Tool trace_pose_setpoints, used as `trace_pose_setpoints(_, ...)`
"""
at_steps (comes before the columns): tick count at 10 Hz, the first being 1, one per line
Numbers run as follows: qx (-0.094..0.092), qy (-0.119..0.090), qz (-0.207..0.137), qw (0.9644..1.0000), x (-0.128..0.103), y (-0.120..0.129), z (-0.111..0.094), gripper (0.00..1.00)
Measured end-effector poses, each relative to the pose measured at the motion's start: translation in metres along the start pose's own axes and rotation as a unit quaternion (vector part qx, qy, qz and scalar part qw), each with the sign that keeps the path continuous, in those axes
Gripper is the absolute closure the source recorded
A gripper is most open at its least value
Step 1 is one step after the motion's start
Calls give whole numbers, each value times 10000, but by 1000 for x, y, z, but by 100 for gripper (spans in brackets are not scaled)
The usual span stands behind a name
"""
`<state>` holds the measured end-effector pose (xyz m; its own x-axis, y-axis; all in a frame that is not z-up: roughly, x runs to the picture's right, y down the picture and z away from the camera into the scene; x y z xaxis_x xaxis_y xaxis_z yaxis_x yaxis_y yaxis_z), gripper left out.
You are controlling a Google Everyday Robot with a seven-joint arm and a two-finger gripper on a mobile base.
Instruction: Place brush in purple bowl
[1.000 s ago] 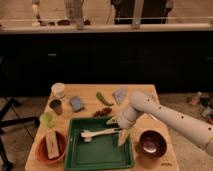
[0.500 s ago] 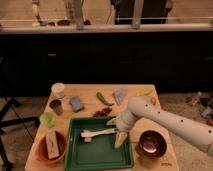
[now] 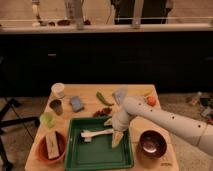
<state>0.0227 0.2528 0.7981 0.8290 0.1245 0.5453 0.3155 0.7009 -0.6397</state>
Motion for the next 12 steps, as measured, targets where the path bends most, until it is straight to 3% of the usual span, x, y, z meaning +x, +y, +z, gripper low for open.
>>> trace_pose_setpoints(6, -112, 61, 14, 9999, 6, -2, 8, 87)
trace_pose_setpoints(10, -82, 79, -71, 9999, 6, 0, 4, 90)
trace_pose_setpoints(12, 95, 73, -223, 9997, -4, -2, -14, 90)
